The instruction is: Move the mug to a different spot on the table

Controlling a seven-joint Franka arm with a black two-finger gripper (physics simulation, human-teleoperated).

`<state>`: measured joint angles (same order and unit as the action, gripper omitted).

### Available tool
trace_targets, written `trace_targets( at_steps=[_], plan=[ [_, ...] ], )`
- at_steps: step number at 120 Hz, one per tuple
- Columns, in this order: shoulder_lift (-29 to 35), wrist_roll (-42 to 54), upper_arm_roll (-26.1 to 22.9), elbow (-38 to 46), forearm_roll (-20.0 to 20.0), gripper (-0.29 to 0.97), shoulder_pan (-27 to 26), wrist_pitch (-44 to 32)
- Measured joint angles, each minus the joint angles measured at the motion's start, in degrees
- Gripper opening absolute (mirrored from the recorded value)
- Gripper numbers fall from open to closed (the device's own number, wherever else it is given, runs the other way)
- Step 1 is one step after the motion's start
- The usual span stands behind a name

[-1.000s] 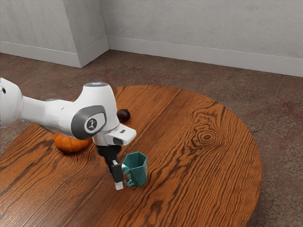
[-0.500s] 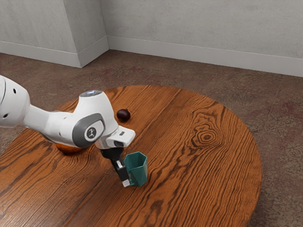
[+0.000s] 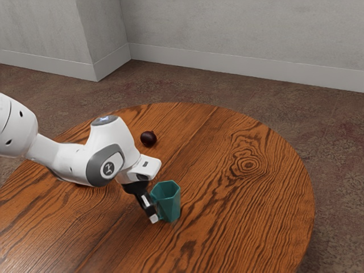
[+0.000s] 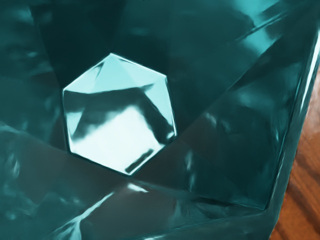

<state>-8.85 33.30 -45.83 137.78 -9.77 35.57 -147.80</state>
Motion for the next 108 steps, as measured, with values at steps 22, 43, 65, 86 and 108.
trace_targets(
  at_steps=[22, 43, 65, 86, 108],
  plan=[
    [1.1, -0.3, -0.1, 0.8, -0.1, 0.08, 0.2, -2.8],
    [2.7, -0.7, -0.1, 1.9, -0.1, 0.01, 0.9, -7.2],
    [5.3, -1.1, 0.0, 2.6, 0.0, -0.04, 1.8, -10.9],
    [7.8, -1.8, 0.2, 4.7, -0.1, -0.07, 3.5, -13.0],
    [7.4, -2.4, 0.4, 5.4, 0.0, -0.09, 5.4, -14.3]
  ],
)
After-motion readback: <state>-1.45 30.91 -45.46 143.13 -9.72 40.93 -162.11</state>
